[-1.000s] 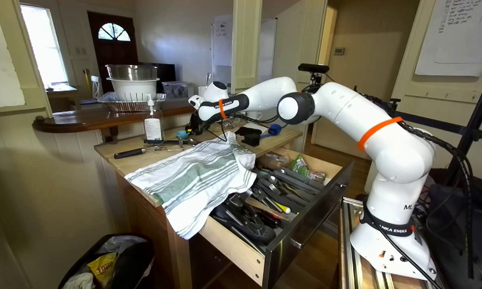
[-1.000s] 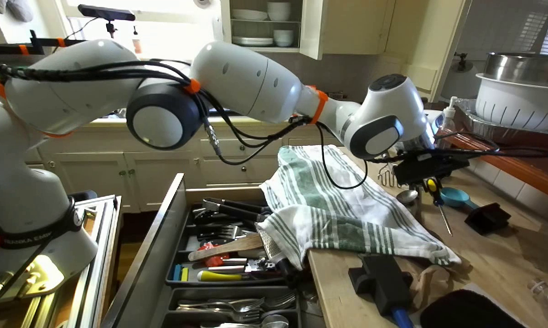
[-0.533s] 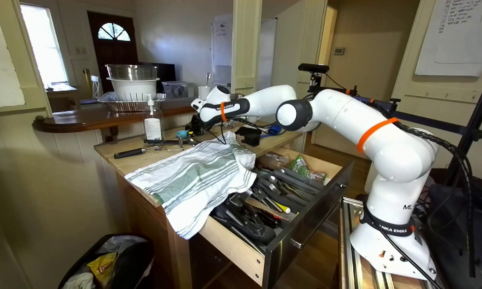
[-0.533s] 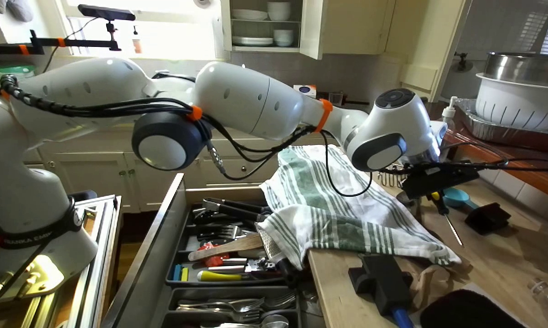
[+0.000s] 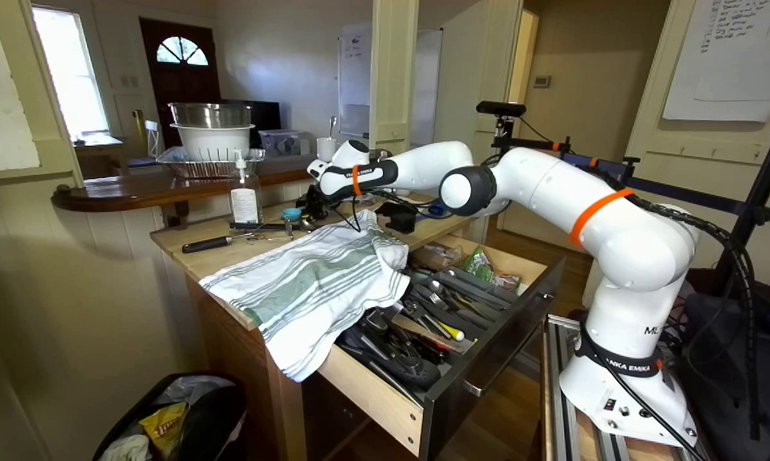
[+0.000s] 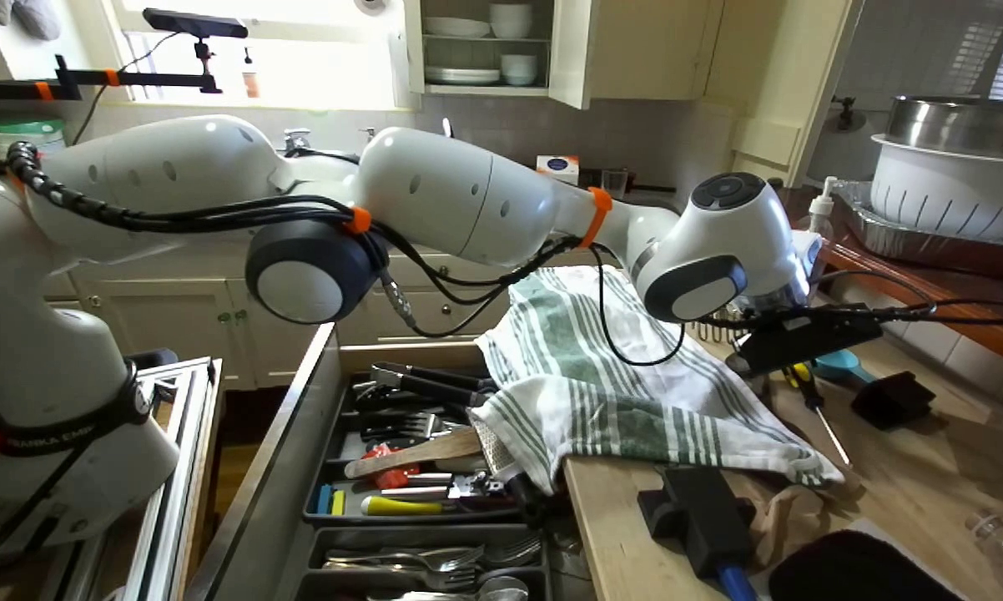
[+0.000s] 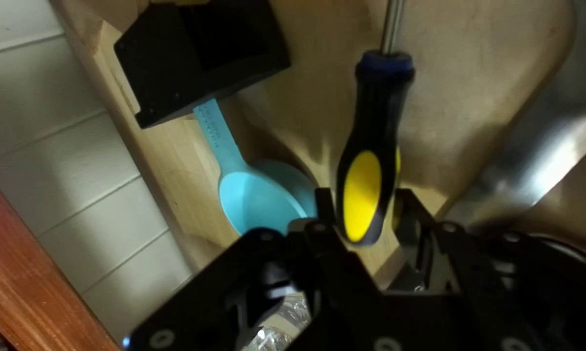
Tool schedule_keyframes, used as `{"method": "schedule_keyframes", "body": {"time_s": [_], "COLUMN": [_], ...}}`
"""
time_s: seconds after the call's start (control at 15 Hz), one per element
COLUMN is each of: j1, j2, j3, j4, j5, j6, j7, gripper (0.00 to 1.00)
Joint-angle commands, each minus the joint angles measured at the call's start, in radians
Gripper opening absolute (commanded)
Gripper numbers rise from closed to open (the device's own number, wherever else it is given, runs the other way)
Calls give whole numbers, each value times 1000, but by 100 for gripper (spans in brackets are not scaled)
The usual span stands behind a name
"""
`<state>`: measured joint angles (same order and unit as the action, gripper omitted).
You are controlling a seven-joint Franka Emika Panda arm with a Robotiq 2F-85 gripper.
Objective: Unfold the green and white towel and lay it out on the countertop.
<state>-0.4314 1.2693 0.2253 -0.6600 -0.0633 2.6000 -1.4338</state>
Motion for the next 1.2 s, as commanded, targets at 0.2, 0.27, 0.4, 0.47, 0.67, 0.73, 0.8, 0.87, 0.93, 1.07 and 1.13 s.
{"method": "schedule_keyframes", "body": {"time_s": [0.2,0.27,0.4,0.47,0.67,0.73,0.8,0.87,0.93,1.07,1.13], "j1": [38,67,110,141,182,194,203,211,214,215,213], "j2": [1,-28,-75,-100,-194,-228,-265,-295,-322,-374,-399], "j3": [-53,-133,-250,-325,-395,-412,-425,-437,-446,-459,-461], "j4": [87,86,84,86,65,56,43,35,25,-2,-24], "j5": [-2,23,29,23,-43,-50,-55,-59,-59,-52,-46], "j6": [-29,-62,-115,-141,-289,-356,-424,-494,-554,-671,-719], "j7": [166,274,422,500,703,739,765,787,807,835,851], "gripper": [92,100,100,100,100,100,99,100,100,100,100]}}
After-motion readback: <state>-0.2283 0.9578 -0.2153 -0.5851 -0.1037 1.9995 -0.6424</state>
